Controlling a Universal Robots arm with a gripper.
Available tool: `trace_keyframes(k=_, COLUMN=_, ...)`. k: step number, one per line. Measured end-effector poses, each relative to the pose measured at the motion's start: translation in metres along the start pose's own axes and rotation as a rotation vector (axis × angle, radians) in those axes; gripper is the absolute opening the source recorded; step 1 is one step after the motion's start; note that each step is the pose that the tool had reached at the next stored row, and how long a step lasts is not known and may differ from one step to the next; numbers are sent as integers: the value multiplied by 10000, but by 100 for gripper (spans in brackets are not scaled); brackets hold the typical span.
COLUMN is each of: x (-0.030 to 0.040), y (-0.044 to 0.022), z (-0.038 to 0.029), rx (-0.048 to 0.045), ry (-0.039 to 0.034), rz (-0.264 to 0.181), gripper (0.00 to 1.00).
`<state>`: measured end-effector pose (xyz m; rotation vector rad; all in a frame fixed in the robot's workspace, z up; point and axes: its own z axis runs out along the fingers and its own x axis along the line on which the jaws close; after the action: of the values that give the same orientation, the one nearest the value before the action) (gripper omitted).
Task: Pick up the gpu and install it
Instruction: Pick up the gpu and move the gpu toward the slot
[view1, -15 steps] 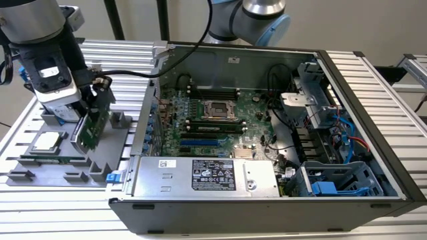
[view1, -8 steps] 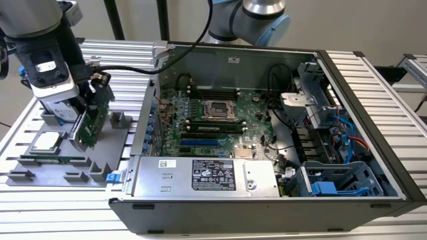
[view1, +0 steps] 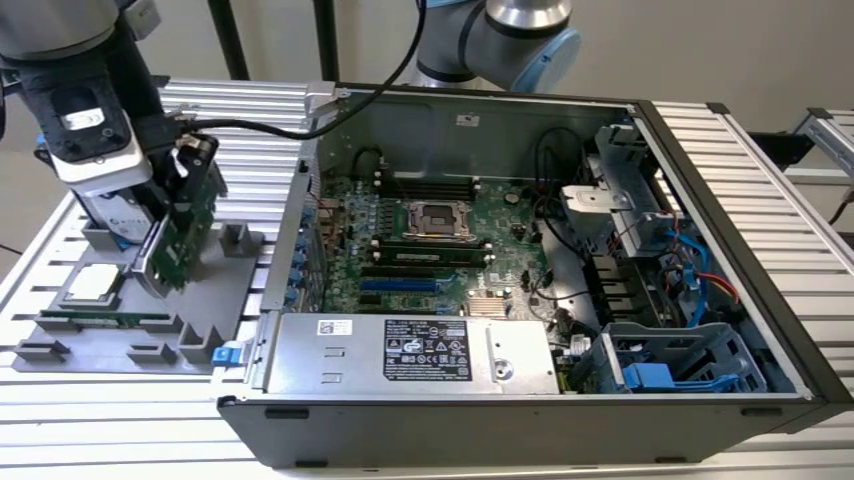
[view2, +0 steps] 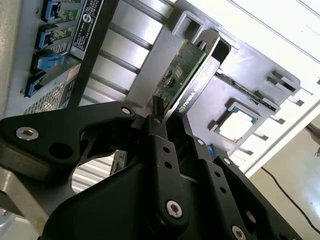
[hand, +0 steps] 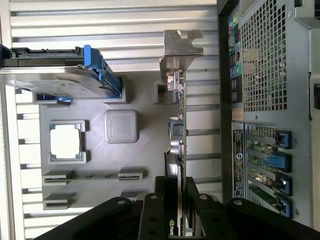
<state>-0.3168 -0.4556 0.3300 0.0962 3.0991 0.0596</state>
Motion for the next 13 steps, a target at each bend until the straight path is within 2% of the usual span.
trace_keyframes(k=13, x=-6, y=7, z=-164, rx=0, ry=0, rz=0, gripper=0)
